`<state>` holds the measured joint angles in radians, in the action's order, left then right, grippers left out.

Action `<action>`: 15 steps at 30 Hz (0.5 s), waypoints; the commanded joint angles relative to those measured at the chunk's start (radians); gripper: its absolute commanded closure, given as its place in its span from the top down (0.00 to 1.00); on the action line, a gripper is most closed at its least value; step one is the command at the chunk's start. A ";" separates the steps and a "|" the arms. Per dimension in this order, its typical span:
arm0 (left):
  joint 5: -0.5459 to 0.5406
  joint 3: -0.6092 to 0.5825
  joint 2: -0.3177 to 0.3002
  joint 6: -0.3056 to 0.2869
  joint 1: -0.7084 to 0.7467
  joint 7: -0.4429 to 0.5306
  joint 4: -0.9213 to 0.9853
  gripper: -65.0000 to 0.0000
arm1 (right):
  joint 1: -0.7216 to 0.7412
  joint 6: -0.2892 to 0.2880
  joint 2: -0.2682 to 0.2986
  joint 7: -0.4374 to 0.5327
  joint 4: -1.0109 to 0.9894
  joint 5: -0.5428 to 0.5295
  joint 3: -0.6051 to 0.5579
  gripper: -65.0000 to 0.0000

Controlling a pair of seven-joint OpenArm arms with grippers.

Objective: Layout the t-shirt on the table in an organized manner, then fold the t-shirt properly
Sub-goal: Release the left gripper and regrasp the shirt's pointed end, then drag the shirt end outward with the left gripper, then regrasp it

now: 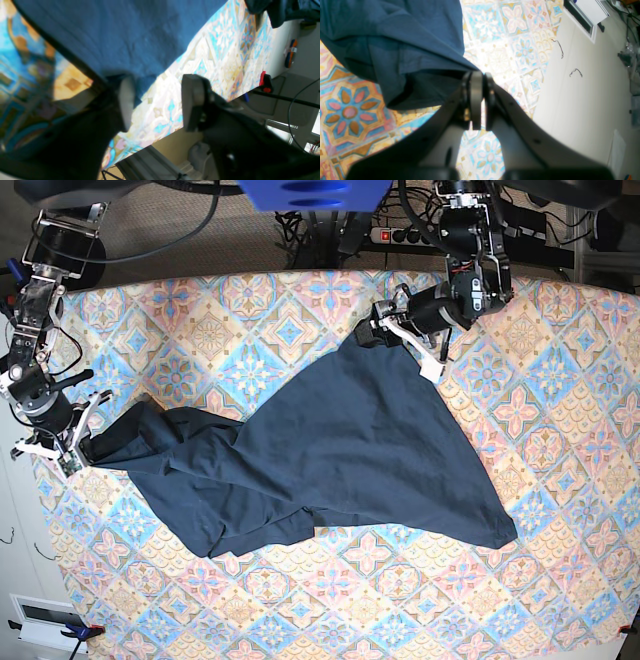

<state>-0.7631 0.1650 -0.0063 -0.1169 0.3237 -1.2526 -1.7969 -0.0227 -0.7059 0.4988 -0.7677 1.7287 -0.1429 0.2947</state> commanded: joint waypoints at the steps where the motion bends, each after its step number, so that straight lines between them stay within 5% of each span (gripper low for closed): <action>1: -0.022 0.001 -0.007 -0.005 -0.001 0.001 -0.017 0.39 | 0.016 0.008 0.024 0.021 0.014 -0.008 0.011 0.01; 6: 0.003 0.001 -0.087 -0.007 0.013 0.003 -0.014 0.26 | 0.016 0.008 0.024 0.021 0.017 -0.008 0.011 0.01; 9: 0.007 0.006 -0.114 -0.007 0.009 0.004 -0.011 0.00 | 0.016 0.008 0.024 0.021 0.015 -0.008 0.011 0.01; 15: -0.005 0.009 -0.145 -0.007 -0.005 0.000 -0.036 0.00 | 0.016 0.008 0.024 0.021 0.014 -0.008 0.011 0.01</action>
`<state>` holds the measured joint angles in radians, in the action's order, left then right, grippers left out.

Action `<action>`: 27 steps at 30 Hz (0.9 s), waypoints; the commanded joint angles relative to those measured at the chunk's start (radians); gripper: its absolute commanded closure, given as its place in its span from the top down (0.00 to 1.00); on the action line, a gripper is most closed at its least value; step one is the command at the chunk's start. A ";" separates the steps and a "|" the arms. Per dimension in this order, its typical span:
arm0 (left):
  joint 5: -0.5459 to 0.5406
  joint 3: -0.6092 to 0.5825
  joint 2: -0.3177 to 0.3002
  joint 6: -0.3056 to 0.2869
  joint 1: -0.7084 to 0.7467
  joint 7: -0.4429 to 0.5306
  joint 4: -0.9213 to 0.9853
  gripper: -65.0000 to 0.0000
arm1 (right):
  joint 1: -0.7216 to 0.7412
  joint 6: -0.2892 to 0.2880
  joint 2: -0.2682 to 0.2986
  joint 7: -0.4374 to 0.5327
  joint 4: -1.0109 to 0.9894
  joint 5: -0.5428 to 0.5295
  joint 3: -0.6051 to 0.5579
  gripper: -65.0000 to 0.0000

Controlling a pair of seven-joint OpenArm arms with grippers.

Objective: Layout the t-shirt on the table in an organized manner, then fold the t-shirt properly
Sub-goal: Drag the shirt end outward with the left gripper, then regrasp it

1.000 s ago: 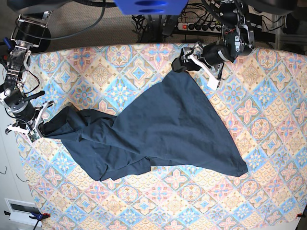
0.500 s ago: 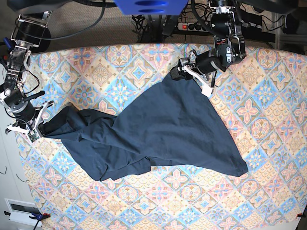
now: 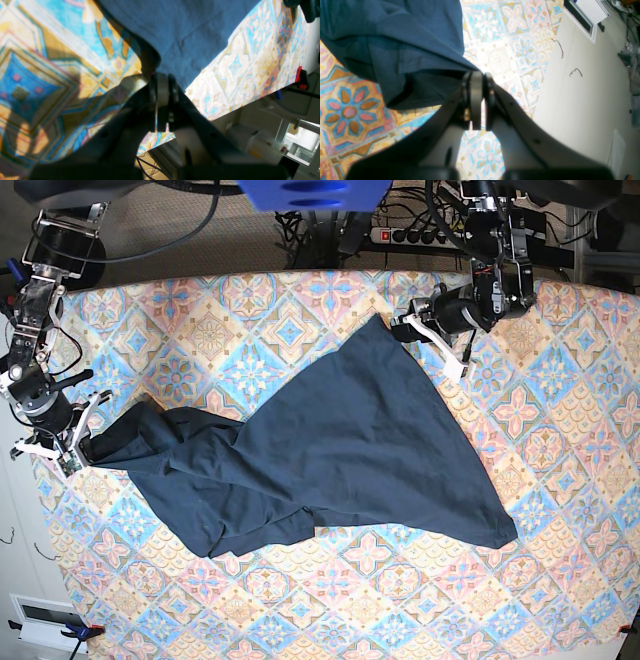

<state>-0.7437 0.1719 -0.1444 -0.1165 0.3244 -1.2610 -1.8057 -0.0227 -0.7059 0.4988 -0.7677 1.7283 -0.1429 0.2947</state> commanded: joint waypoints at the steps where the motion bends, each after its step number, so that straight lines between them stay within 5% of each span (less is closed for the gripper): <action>1: -0.024 0.008 -0.021 -0.007 0.002 0.008 -0.055 0.00 | 0.016 0.008 0.024 0.021 0.014 -0.008 0.013 0.01; 8: -0.152 0.147 -0.116 -0.009 0.088 0.008 -0.162 0.00 | 0.014 0.008 0.027 0.021 0.012 -0.008 0.085 0.01; 13: -0.167 0.091 -0.108 -0.007 0.101 0.014 -0.145 0.02 | 0.013 0.008 0.027 0.021 0.022 -0.008 0.080 0.01; 21: -0.064 -0.047 0.002 -0.002 0.089 0.013 -0.128 0.61 | 0.011 0.008 0.027 0.021 0.022 -0.008 0.080 0.01; 27: -0.043 -0.065 0.035 -0.004 0.057 0.016 -0.081 0.65 | 0.011 0.008 0.027 0.021 0.022 -0.008 0.080 0.01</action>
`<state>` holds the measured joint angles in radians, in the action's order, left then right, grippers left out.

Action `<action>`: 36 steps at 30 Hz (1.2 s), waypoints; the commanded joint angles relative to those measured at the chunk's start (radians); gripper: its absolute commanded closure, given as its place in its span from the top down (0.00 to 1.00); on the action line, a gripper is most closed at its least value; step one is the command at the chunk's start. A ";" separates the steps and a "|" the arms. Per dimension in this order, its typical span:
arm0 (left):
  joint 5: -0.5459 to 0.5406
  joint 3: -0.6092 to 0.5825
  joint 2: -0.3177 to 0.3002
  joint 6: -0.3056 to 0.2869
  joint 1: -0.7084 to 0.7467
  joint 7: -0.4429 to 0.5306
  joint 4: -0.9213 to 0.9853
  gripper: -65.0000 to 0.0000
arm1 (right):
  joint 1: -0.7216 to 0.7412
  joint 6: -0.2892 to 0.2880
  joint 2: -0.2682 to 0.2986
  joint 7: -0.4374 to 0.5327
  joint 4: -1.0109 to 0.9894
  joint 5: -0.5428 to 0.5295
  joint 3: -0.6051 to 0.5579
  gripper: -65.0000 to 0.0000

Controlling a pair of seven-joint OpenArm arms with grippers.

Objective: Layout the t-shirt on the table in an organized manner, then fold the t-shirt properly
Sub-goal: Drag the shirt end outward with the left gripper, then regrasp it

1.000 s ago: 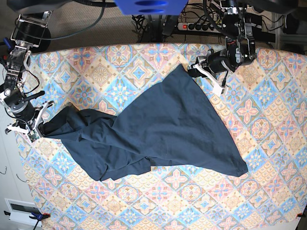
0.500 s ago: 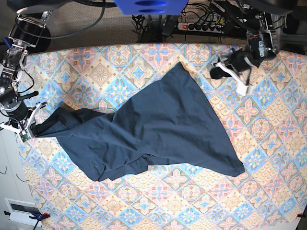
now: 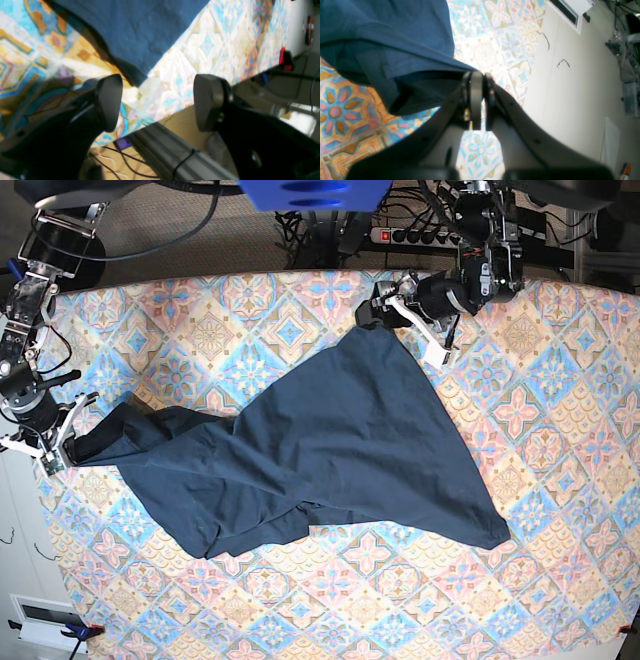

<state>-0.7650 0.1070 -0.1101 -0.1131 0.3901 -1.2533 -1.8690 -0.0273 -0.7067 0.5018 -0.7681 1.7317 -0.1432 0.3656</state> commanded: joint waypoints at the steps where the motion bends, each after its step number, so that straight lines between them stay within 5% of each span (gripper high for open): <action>1: -0.021 -0.002 0.006 -0.007 -0.026 0.008 0.007 0.64 | 0.016 0.009 0.024 0.022 0.018 -0.008 0.010 0.01; 6: -0.020 -0.002 0.054 -0.007 -0.099 0.008 0.118 0.52 | 0.016 0.009 0.022 0.022 0.018 -0.008 0.010 0.01; 10: -0.020 0.001 0.062 -0.010 -0.132 0.008 0.134 0.00 | 0.016 0.009 0.022 0.022 0.018 -0.008 0.010 0.01; 14: -0.029 0.012 0.040 -0.010 -0.110 -0.001 0.050 0.00 | 0.016 0.009 0.022 0.022 0.017 -0.008 0.017 0.01; 19: -0.040 0.129 -0.078 -0.012 -0.024 -0.022 -0.129 0.00 | 0.017 0.009 0.022 0.022 0.017 -0.011 0.019 0.01; 26: -0.259 0.406 -0.231 -0.012 0.000 -0.024 -0.129 0.00 | 0.007 0.009 0.018 0.005 0.084 -0.014 0.006 0.01; 36: -0.311 0.452 -0.267 -0.012 0.004 -0.026 -0.074 0.00 | -0.047 0.009 -0.021 -0.041 0.190 -0.014 -0.073 0.01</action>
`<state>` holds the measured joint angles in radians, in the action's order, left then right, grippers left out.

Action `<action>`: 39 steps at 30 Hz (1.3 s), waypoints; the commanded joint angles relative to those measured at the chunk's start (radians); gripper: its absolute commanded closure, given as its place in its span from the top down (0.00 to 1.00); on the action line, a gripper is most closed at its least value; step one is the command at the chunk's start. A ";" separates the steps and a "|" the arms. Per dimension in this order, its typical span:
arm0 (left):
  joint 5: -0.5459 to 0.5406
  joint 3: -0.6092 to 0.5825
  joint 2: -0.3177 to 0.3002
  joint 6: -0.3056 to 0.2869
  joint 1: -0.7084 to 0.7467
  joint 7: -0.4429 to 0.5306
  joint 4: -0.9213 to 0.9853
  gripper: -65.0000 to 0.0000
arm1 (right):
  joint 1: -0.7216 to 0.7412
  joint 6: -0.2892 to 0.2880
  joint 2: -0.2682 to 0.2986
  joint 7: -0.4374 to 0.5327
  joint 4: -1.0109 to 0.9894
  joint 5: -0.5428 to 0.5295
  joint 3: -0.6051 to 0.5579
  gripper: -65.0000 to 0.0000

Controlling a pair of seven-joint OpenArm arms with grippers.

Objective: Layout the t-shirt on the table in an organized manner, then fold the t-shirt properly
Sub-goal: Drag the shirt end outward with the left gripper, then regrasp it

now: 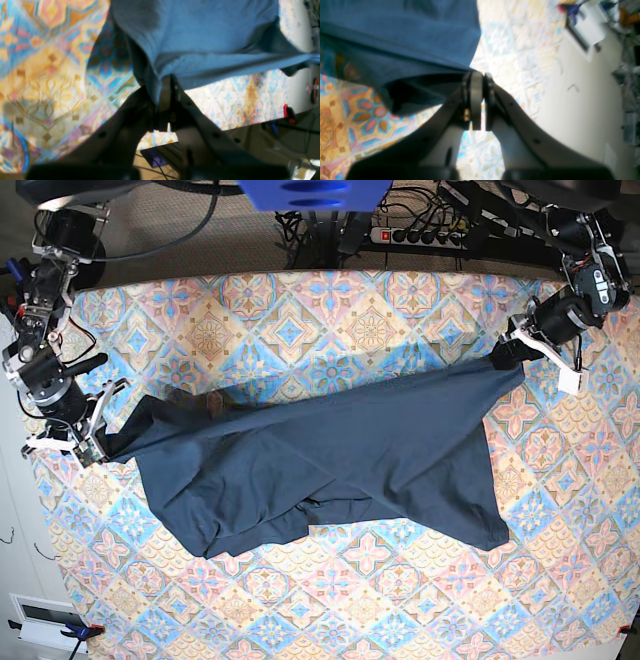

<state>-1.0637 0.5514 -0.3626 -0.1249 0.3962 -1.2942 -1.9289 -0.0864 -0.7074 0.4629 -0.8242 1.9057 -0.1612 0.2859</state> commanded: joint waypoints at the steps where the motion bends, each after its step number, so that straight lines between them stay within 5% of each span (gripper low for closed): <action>1: -0.013 0.009 -0.016 0.000 -0.001 0.015 -0.002 0.00 | 0.012 0.009 0.018 0.015 0.016 0.004 0.006 0.01; 11: -0.011 0.005 -0.082 0.006 0.071 0.017 0.046 0.00 | 0.010 0.009 0.020 0.016 0.018 0.004 0.023 0.01; 22: 0.102 0.002 -0.075 0.006 0.046 0.020 0.190 0.44 | -0.060 0.009 0.020 0.021 0.018 0.004 0.069 0.01; 31: 0.049 -0.146 -0.072 0.001 0.096 0.020 0.088 0.45 | -0.054 0.009 0.021 0.021 0.015 0.004 0.069 0.01; 39: 0.009 -0.242 0.017 0.004 0.172 0.017 -0.033 0.45 | -0.054 0.009 0.021 0.016 0.010 0.005 0.069 0.01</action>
<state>-1.0245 0.3065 -0.3454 -0.1085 0.5541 -1.2690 -1.9465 -0.1532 -0.7055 0.4652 -0.8276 1.8999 -0.1543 0.3462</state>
